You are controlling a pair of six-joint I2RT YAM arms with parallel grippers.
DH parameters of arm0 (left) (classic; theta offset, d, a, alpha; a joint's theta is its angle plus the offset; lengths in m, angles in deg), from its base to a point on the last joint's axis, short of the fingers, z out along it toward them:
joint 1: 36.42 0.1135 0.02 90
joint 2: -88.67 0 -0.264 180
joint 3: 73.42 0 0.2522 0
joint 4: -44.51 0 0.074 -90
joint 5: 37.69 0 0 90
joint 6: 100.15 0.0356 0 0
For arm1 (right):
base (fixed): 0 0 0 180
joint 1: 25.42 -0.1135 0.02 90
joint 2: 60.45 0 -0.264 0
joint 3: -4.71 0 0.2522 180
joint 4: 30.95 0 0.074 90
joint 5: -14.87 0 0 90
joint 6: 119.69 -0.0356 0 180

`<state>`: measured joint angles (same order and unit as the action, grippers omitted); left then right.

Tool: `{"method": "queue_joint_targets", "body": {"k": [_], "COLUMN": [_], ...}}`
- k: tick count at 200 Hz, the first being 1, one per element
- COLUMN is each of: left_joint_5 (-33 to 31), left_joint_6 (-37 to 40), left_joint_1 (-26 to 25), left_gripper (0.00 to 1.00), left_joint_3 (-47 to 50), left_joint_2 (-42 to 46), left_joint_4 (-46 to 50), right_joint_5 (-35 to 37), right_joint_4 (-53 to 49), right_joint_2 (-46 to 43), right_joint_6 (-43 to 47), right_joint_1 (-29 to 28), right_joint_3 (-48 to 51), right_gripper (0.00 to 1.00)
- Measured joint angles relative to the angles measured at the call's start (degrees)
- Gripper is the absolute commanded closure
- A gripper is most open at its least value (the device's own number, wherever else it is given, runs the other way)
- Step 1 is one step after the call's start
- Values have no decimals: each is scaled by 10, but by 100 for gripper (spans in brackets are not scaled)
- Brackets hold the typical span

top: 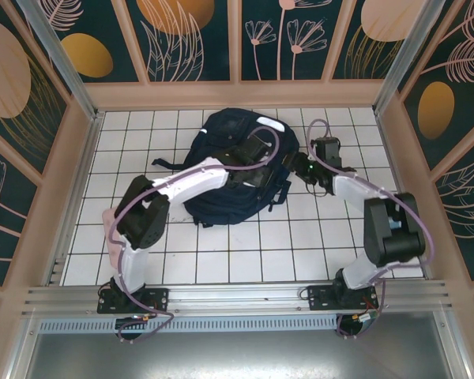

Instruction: Pack the student bag

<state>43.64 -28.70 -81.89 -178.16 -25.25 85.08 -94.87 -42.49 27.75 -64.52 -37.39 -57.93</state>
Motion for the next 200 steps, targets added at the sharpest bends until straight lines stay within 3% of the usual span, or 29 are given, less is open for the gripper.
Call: {"method": "queue_joint_targets", "body": {"k": [23,51,84,110,165,200], "left_joint_5": [18,34,75,92,104,137], "left_joint_6": [-2,-30,-77,-98,-99,-97], "left_joint_1": [42,125,222,248,249,253], "left_gripper": [21,16,19,25,70,87], "left_joint_3": [73,148,194,193,166,199], "left_joint_2": [68,134,141,110,29,43], "left_joint_4": [-18,-50,-96,-121,-123,-156], "right_joint_5": [0,6,8,19,17,16], "right_joint_4": [-7,-13,-7,-7,4,6], "right_joint_2": [-63,-75,-52,-10,38,58], "right_joint_6": [-14,-37,-50,-51,-45,-28], "right_joint_1": [-46,-125,-155,-155,-150,-122], "right_joint_3": [46,69,71,65,43,28], "right_gripper": [43,41,40,40,46,48]}}
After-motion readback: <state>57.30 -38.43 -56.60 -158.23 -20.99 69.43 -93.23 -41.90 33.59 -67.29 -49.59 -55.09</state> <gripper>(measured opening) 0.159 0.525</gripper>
